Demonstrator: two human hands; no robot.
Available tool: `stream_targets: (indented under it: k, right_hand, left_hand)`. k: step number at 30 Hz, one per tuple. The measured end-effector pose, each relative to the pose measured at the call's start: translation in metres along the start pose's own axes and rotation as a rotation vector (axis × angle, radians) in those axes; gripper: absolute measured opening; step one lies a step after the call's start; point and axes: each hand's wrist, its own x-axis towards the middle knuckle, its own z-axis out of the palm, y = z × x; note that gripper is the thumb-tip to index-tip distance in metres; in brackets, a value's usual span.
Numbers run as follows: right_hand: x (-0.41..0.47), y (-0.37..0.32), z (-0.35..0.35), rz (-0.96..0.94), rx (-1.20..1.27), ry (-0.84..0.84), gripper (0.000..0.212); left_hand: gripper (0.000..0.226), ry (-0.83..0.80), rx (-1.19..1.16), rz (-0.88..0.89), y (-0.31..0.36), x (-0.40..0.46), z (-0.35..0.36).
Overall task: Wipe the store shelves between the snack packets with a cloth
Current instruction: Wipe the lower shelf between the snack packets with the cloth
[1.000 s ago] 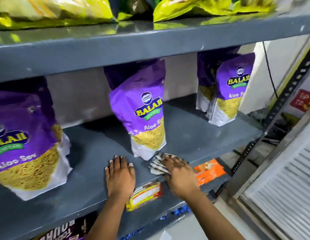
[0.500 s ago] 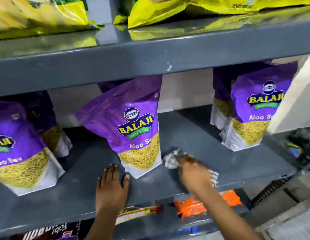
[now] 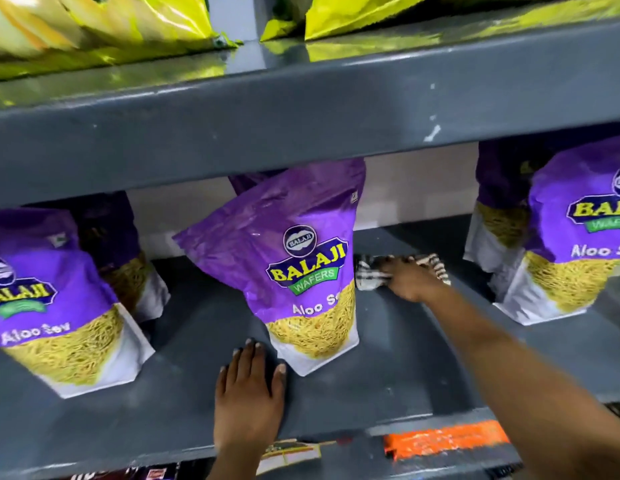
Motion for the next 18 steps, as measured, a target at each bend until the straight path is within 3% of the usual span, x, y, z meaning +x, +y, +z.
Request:
stream_targets:
  k: [4,8,9,11,14,18]
  right_hand:
    - [-0.094,-0.008,0.009,-0.099,0.083,-0.093,0.041]
    - [-0.151,-0.022,-0.017,-0.158,0.251,-0.307,0.041]
    - [-0.148,-0.024,-0.029,-0.131,0.288,-0.292,0.038]
    - [-0.119,-0.019,-0.050,-0.066,0.346,-0.101,0.032]
    - [-0.056,-0.003,-0.061,0.057,0.230,0.064,0.036]
    - [-0.013,0.022,-0.023,0.087,0.014,0.086,0.050]
  left_hand:
    - [0.062,-0.006,-0.029,-0.010,0.002,-0.002,0.000]
    - [0.067,-0.004,-0.034,-0.012,0.001,-0.002,0.001]
    - [0.069,-0.006,-0.036,-0.012,0.001,-0.003,0.001]
    - [0.074,0.002,-0.041,-0.007,0.001,-0.002,0.002]
    - [0.079,0.011,-0.040,-0.002,-0.001,-0.003,0.003]
    - [0.078,0.031,-0.045,-0.005,-0.003,-0.002,0.005]
